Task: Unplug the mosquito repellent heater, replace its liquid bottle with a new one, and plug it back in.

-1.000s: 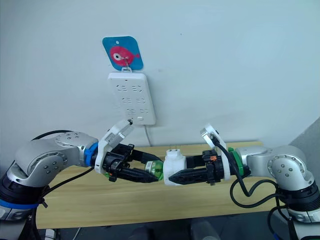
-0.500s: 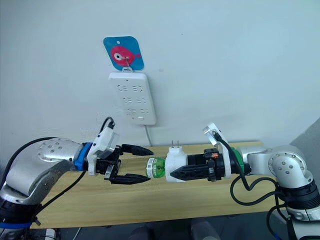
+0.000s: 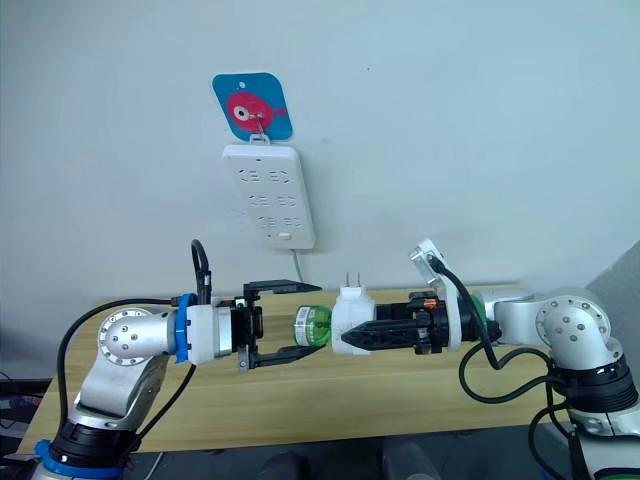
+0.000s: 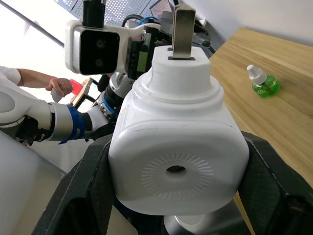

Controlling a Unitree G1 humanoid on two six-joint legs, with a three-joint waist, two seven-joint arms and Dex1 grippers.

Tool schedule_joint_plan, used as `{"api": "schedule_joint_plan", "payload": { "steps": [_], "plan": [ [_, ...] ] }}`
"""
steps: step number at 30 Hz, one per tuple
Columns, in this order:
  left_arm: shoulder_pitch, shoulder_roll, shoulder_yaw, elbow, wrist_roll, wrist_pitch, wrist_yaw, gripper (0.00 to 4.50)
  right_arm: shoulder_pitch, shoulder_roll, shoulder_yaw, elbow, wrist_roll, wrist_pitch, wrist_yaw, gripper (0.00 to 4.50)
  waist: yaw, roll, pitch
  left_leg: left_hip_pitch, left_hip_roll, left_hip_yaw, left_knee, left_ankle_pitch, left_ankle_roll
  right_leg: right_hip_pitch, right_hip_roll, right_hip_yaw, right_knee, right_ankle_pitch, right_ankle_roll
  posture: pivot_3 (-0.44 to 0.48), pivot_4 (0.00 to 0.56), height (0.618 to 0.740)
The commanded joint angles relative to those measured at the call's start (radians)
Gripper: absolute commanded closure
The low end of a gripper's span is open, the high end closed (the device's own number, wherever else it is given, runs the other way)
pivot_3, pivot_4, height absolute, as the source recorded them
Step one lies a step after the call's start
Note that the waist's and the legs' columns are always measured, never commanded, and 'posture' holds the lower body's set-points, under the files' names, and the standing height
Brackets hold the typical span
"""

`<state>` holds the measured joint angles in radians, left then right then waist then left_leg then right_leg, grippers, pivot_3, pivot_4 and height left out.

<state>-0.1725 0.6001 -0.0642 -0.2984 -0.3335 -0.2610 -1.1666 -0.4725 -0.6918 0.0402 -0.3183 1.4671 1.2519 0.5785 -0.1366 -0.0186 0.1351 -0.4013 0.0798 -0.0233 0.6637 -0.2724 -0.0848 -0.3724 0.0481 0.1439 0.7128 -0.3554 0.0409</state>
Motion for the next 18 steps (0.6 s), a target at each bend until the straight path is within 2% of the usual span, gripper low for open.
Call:
{"api": "schedule_joint_plan", "payload": {
  "steps": [1, 2, 3, 7, 13, 14, 16, 18],
  "plan": [
    [-0.005, 0.004, 0.0, -0.024, -0.02, -0.033, 0.002, 0.67, -0.012, 0.0, -0.029, -0.023, 0.029, 0.0, -0.006, 1.51, -0.001, 0.0, 0.0, 0.0, 0.0, 0.0, 0.0, 0.0, 0.0, 0.0, 0.0, 0.0, 0.0, 0.0, 0.0, -0.093, 0.1, 0.735],
    [-0.002, 0.006, -0.001, -0.026, -0.025, -0.034, -0.002, 0.67, -0.01, 0.0, -0.03, -0.024, 0.031, 0.0, -0.009, 1.51, -0.001, 0.0, 0.0, 0.0, 0.0, 0.0, 0.0, 0.0, 0.0, 0.0, 0.0, 0.0, 0.0, 0.0, 0.0, -0.093, 0.1, 0.735],
    [-0.002, 0.008, -0.001, -0.029, -0.031, -0.034, -0.005, 1.06, -0.008, 0.0, -0.031, -0.025, 0.031, 0.0, -0.011, 1.51, -0.001, 0.0, 0.0, 0.0, 0.0, 0.0, 0.0, 0.0, 0.0, 0.0, 0.0, 0.0, 0.0, 0.0, 0.0, -0.093, 0.1, 0.735],
    [-0.008, 0.016, 0.0, -0.033, -0.047, -0.028, -0.009, 2.14, -0.003, 0.001, -0.034, -0.028, 0.034, 0.001, -0.019, 1.51, -0.001, 0.0, 0.0, 0.0, 0.0, 0.0, 0.0, 0.0, 0.0, 0.0, 0.0, 0.0, 0.0, 0.0, 0.0, -0.093, 0.1, 0.735],
    [-0.011, 0.031, 0.001, -0.06, -0.072, 0.01, -0.012, 2.2, 0.002, -0.001, -0.033, -0.034, 0.03, 0.002, -0.02, 1.51, -0.002, 0.0, 0.0, 0.0, 0.0, 0.0, 0.0, 0.0, 0.0, 0.0, 0.0, 0.0, 0.0, 0.0, 0.0, -0.097, 0.102, 0.735],
    [-0.013, 0.043, 0.001, -0.073, -0.087, 0.056, -0.006, 2.2, 0.003, -0.002, -0.033, -0.036, 0.027, 0.003, -0.018, 1.51, -0.002, 0.0, 0.0, 0.0, 0.0, 0.0, 0.0, 0.0, 0.0, 0.0, 0.0, 0.0, 0.0, 0.0, 0.0, -0.097, 0.102, 0.735],
    [-0.018, 0.086, -0.001, -0.109, -0.137, 0.212, 0.014, 2.2, 0.004, -0.006, -0.031, -0.042, 0.019, 0.003, -0.01, 1.51, -0.002, 0.0, 0.0, 0.0, 0.0, -0.001, 0.0, 0.0, 0.0, 0.0, 0.0, -0.001, 0.0, 0.0, 0.0, -0.097, 0.102, 0.735],
    [-0.037, 0.165, -0.002, -0.148, -0.242, 0.506, 0.066, 2.2, 0.003, -0.013, -0.026, -0.053, 0.003, 0.002, 0.007, 1.51, -0.002, 0.0, 0.0, 0.0, 0.0, -0.001, 0.0, 0.0, 0.0, 0.0, 0.0, -0.001, 0.001, 0.0, 0.0, -0.094, 0.102, 0.735]
  ]
}}
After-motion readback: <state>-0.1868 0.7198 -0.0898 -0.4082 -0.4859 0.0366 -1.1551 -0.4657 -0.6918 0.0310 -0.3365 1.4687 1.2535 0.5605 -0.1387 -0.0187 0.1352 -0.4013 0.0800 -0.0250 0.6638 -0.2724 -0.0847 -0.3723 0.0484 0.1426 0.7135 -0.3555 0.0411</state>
